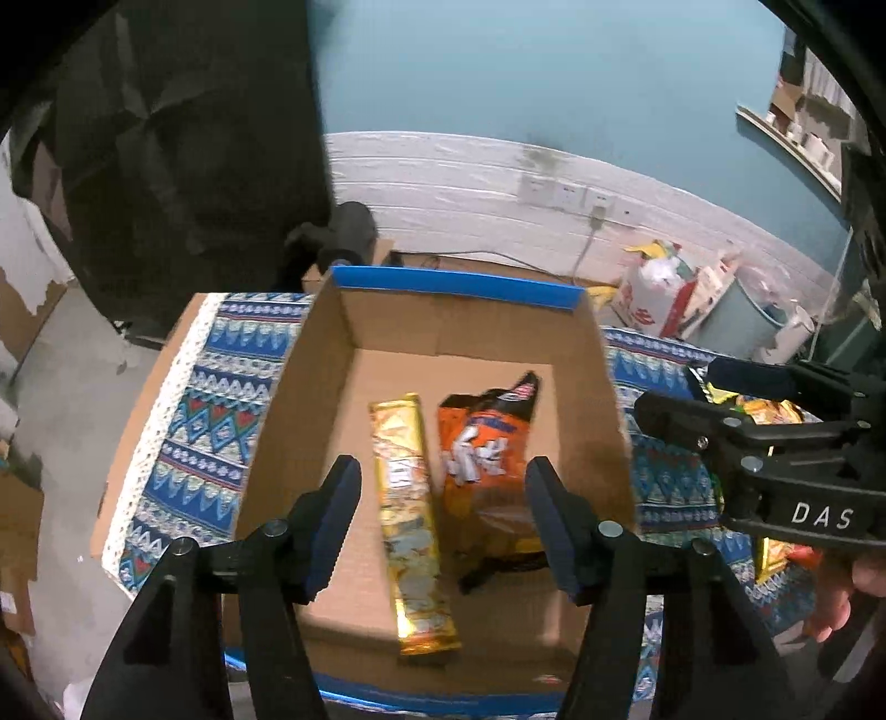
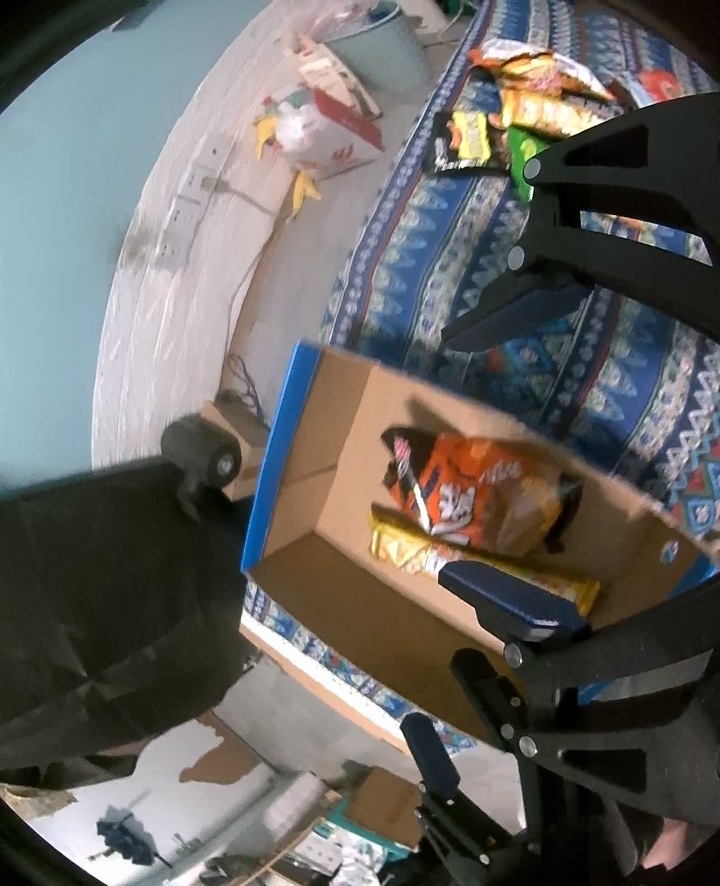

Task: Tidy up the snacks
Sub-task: 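Move both grippers back from the box to the snack pile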

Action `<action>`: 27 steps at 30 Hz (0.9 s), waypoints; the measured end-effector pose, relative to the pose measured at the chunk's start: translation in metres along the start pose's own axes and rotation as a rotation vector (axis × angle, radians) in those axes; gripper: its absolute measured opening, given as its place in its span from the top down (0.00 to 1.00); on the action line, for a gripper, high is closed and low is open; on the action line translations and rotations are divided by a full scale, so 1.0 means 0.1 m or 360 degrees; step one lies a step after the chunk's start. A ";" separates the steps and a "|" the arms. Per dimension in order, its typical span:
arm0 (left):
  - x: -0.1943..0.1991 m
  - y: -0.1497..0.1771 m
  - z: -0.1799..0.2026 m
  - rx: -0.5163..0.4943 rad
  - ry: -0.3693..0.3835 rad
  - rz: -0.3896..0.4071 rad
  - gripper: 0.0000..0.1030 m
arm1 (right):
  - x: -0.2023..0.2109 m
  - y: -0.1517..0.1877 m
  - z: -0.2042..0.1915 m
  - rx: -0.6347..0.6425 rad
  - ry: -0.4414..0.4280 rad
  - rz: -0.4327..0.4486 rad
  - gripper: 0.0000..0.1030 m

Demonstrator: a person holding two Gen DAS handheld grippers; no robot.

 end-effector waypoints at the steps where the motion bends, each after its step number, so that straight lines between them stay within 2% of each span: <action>1: 0.00 0.00 0.07 -0.0014 0.0013 -0.0004 0.39 | 0.02 0.03 0.05 0.0000 0.0014 0.0000 0.23; 7: 0.01 0.03 0.39 -0.0076 0.0072 -0.0023 0.38 | 0.17 0.20 0.36 -0.0034 0.0081 -0.0003 0.23; 10: 0.00 0.06 0.57 -0.0112 0.0105 -0.0035 0.33 | 0.27 0.31 0.55 -0.0071 0.0110 -0.0001 0.23; 17: -0.03 0.16 0.96 -0.0200 0.0160 -0.0079 0.33 | 0.47 0.60 1.03 -0.0185 0.0174 -0.0006 0.23; 27: 0.00 0.27 1.51 -0.0357 0.0188 -0.0100 0.32 | 0.67 1.02 1.62 -0.0318 0.0250 -0.0019 0.23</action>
Point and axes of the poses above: each gripper's, at about its wrist camera, not at the fingertips, and x roughly against the way its jaws point, z to its right, y to its underside, the point moved 10 cm from there along -x, roughly the way its jaws point, and after that the axes turned 5 degrees about -z, right-handed, at the moved point
